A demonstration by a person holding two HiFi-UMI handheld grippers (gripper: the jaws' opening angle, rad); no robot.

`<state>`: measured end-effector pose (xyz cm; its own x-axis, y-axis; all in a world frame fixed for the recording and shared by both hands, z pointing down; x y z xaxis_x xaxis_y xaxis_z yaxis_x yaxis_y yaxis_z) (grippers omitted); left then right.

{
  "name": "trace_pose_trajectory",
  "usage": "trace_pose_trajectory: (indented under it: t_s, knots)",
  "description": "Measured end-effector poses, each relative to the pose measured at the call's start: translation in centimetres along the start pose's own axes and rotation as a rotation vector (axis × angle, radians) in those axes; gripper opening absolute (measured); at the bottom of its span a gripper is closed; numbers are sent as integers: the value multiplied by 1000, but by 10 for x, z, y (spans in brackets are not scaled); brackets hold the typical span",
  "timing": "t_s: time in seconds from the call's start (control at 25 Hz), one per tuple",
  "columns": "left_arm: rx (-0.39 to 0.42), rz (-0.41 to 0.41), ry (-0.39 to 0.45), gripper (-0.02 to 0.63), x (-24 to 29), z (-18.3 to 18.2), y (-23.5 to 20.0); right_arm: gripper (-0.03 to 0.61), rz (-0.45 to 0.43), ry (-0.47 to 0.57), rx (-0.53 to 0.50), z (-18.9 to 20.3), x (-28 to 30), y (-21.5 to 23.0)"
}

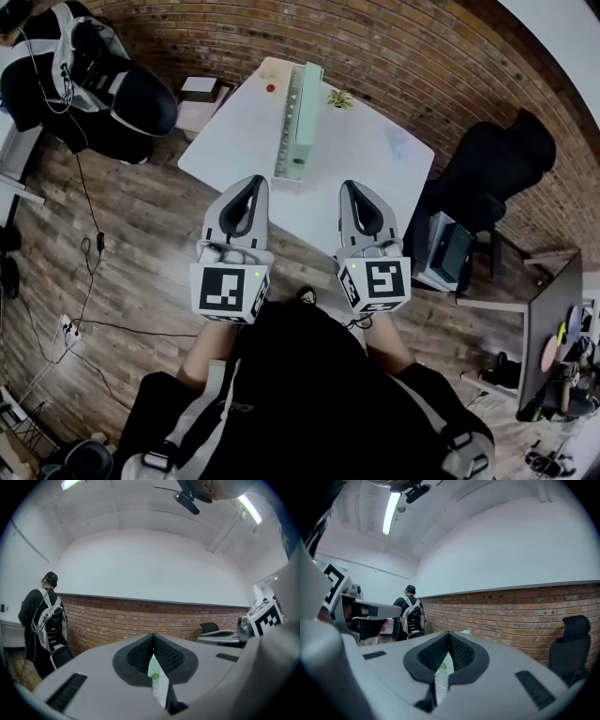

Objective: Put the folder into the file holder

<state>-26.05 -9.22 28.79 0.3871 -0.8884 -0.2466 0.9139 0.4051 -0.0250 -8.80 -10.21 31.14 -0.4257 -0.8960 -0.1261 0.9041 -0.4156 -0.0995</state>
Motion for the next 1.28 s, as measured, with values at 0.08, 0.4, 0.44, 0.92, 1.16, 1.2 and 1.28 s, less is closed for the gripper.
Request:
trace_pose_trajectory:
  t_s: [0.08,0.4,0.44,0.92,1.16,1.2,1.28]
  knots:
    - [9,1,-2,21,0,1,3,8,4,3,1,-1,-2,2]
    - [14,-8,-11,21,0,7,13,8,-7,1,8,0,-7,11]
    - [14,-9,-13,21,1,8,15,6,-11,-2,9,0,-8,13]
    - [17,-23,-25,21,0,11,15,6,-50,-1,28,1,-3,8]
    - [19,-35,-28,21,-1,12,11,6,-54,-2,31,3,-5,10]
    - [20,-38,-29,21,0,12,10,6,-53,-2,31,4,-6,11]
    - [22,-38,-29,21,0,11,11,6,-51,-3,31,4,-7,12]
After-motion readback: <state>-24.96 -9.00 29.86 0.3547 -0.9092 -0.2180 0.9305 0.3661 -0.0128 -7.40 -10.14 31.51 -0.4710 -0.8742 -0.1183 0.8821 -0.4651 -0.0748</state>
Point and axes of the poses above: the fingertips, and each gripper's own axes: x forward along the fingers, y to its right, z out of its underside, the point moved 5 cm from there along -x, backward along the fingers, and after that the axes turned 11 degrees about y, right-handed, at the moved point
